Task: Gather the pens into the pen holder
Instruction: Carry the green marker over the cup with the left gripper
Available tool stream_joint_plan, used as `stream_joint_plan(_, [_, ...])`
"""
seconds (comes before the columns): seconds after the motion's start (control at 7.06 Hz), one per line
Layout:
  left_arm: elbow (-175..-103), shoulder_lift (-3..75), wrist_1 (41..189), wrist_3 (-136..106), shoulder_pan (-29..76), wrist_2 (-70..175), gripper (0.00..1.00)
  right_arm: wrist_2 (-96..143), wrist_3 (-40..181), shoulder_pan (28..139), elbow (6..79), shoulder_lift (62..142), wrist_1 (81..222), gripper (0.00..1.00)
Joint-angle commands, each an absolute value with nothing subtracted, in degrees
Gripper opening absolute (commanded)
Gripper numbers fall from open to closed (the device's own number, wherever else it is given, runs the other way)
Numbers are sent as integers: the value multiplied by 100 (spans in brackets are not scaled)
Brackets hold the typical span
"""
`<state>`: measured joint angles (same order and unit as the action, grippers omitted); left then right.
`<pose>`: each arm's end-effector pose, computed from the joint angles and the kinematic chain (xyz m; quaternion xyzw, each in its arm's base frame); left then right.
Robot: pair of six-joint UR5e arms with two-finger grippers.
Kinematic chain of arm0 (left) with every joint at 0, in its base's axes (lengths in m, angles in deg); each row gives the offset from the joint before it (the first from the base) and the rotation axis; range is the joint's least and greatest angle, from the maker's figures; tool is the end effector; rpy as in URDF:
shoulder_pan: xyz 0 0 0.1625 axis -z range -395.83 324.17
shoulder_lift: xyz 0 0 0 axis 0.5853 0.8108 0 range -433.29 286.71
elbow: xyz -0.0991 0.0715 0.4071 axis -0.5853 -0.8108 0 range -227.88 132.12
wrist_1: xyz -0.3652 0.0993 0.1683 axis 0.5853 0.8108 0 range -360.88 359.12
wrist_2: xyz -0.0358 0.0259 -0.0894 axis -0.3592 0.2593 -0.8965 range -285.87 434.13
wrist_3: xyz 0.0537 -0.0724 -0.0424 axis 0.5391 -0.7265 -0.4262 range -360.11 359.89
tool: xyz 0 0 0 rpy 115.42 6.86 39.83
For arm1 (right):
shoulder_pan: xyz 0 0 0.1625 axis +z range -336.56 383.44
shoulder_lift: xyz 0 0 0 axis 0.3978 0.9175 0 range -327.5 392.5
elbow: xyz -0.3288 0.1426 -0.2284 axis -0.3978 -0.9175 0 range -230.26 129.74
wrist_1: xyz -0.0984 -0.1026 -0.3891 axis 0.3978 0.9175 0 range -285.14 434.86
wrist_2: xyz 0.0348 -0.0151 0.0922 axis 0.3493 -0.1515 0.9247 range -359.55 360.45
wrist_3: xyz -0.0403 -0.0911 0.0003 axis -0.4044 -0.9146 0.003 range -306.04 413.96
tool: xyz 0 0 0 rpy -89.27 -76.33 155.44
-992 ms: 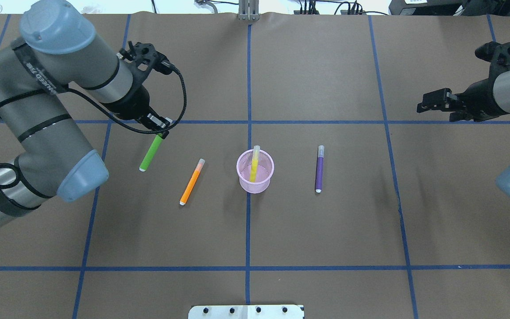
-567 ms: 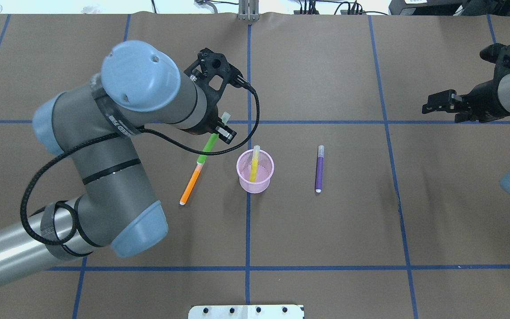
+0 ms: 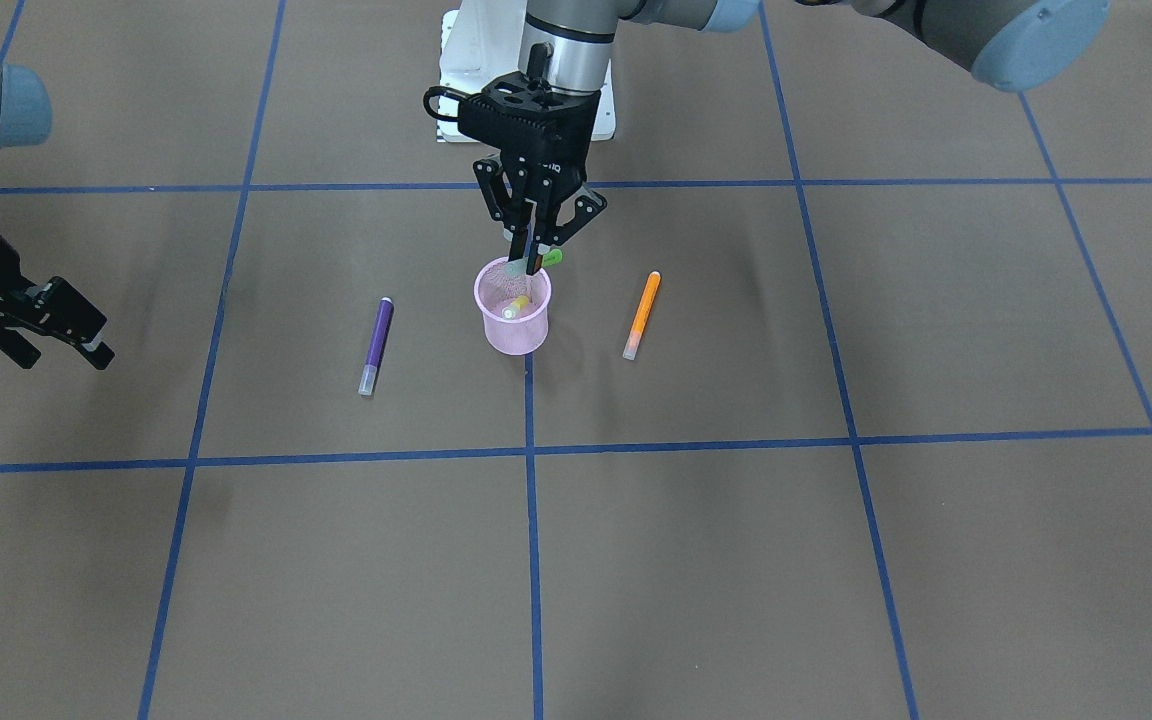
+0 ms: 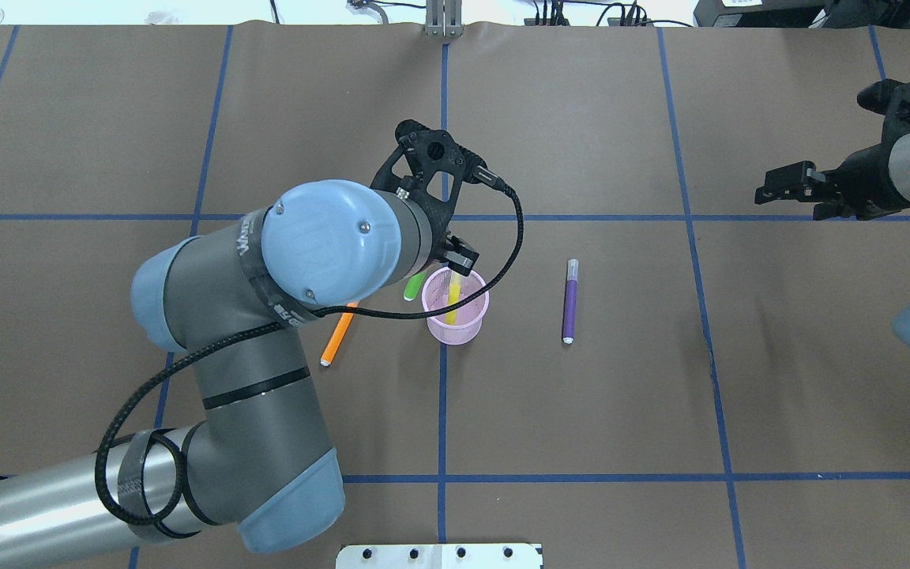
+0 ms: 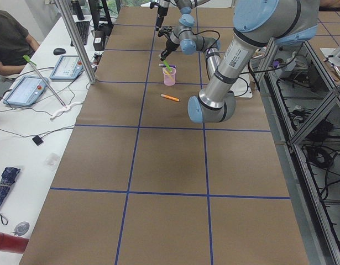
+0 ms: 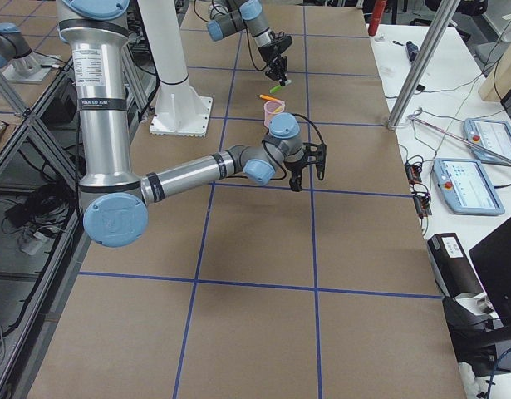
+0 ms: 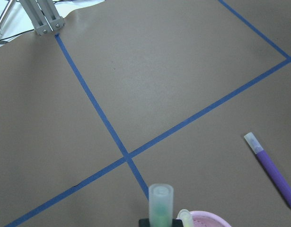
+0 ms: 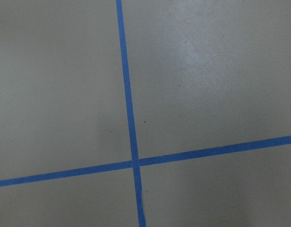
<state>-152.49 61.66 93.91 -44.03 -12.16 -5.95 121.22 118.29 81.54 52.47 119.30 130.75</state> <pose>0.5172 -0.3909 0.0778 0.3634 0.3935 0.1187 0.8361 -0.2105 -0.4939 0.4577 0.0933 -0.4641 0.1363 0.8702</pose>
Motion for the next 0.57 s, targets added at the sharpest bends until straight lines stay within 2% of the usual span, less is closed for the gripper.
stream_joint_plan(0.0, [-15020, 6127, 10086, -4406, -1411, 9, 0, 12104, 11829, 8154, 5213, 11925, 13075, 99])
stream_joint_plan(0.14, [-14644, 6170, 10420, -4405, -1455, 143, 0, 12095, 11838, 8145, 5170, 11934, 13067, 99])
stream_joint_plan(0.42, [-14491, 6171, 10634, -4397, -1534, 188, 0, 12095, 11838, 8145, 5125, 11925, 13067, 99])
